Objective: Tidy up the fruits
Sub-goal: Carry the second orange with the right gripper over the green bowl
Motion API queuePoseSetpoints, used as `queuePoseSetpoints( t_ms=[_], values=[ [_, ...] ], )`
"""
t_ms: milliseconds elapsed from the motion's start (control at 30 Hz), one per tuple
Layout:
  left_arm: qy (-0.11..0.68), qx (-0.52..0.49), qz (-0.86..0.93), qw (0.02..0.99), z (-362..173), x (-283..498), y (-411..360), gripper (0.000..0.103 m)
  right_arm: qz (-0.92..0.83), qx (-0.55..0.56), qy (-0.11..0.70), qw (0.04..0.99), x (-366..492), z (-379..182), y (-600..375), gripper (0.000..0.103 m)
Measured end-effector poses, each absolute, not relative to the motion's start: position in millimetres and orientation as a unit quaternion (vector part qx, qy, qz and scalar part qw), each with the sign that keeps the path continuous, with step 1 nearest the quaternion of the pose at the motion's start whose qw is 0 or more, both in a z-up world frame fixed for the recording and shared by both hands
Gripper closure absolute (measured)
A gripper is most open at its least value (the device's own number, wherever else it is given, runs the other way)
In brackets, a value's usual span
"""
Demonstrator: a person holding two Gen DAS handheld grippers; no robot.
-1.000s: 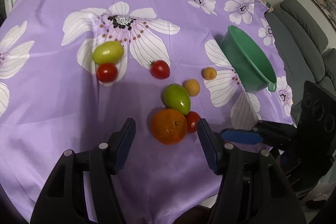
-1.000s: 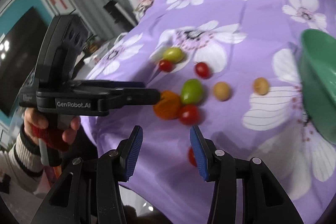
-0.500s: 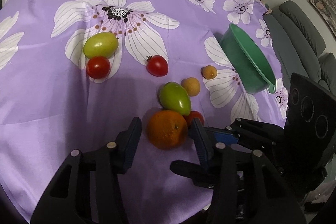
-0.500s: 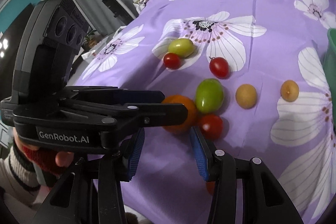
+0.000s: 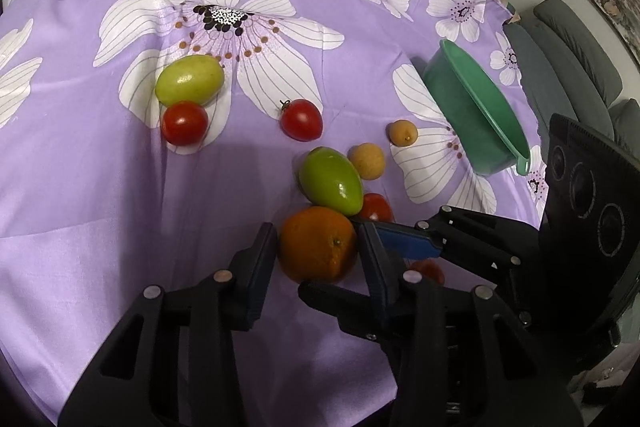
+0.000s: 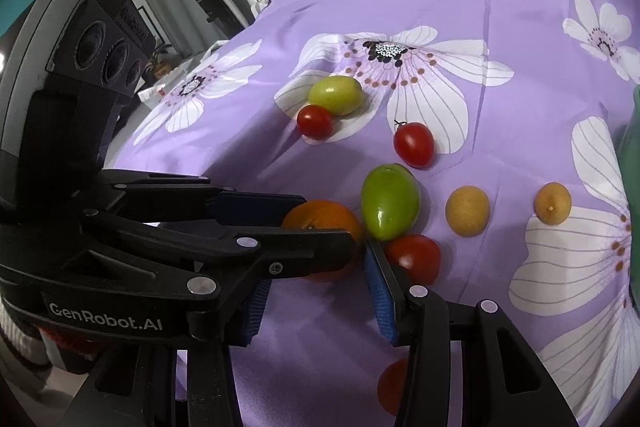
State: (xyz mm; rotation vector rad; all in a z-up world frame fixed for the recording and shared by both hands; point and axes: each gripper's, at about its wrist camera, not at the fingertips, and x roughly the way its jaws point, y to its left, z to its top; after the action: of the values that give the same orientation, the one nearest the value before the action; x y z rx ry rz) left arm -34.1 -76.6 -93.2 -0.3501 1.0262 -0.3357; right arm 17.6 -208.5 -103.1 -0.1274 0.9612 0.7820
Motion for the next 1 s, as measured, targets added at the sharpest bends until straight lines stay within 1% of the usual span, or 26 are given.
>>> queuePoseSetpoints(
  t_ms=[200,567,833,1000],
  values=[
    [0.484,-0.167,-0.159,0.844,-91.1,-34.5,-80.6,0.062,0.361,-0.051,0.445,0.818,14.4,-101.3,-211.5,0.059],
    [0.452,-0.147,-0.175,0.862,-60.6,-39.6,-102.2,0.062,0.353,-0.030,0.402,0.844,2.1,-73.3,-230.9,0.059],
    [0.425,-0.109,-0.213,0.873,-33.2,-18.2,-143.0,0.062,0.316,-0.012,0.354,0.880,4.2,-46.0,-268.6,0.059],
    [0.411,-0.083,-0.256,0.871,-18.9,8.2,-184.9,0.062,0.270,0.003,0.325,0.906,9.2,-29.1,-305.8,0.059]
  ],
)
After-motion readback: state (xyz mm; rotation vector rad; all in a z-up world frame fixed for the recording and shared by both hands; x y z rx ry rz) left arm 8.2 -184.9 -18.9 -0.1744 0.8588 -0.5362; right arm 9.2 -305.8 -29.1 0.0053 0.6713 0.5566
